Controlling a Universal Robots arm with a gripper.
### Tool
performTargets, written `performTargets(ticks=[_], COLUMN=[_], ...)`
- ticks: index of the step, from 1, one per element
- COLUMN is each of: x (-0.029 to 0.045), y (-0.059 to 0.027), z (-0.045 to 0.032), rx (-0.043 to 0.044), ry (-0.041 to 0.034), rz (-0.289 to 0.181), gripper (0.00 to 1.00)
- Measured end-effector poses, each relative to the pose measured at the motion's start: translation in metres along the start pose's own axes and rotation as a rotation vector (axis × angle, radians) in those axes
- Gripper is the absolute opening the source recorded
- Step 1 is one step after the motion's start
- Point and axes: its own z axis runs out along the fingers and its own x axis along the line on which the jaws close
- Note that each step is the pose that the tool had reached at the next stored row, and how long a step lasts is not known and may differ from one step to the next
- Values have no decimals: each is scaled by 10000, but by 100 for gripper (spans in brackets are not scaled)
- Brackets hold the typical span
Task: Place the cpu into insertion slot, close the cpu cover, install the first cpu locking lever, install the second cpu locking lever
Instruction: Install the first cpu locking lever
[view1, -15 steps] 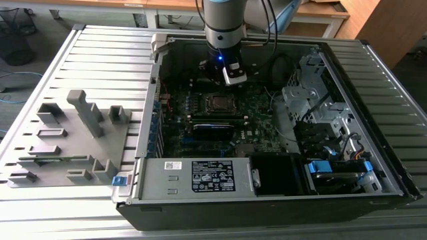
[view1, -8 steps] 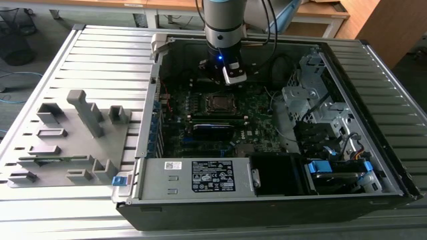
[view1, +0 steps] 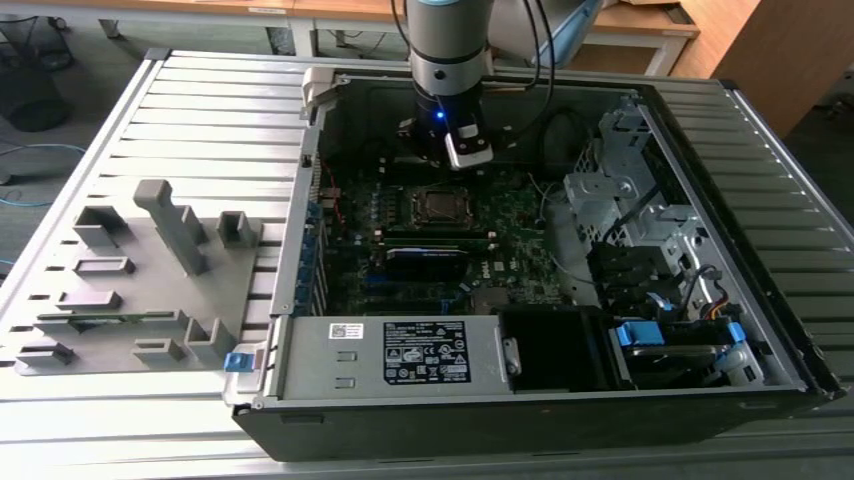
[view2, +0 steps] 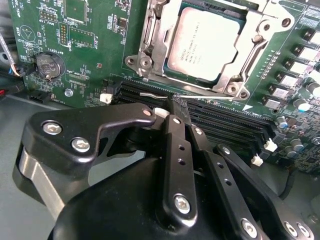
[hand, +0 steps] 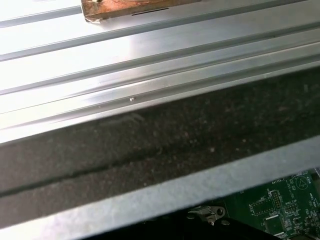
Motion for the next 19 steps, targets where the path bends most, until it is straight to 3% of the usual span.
performTargets(ticks=[7,13,19], x=[3,5,36], y=[-5,-10,-24], z=[9,32,32], rx=[-20,-58,-69], ry=[-66,-201,-232], rz=[-10,-33,-38], gripper=[11,11,11])
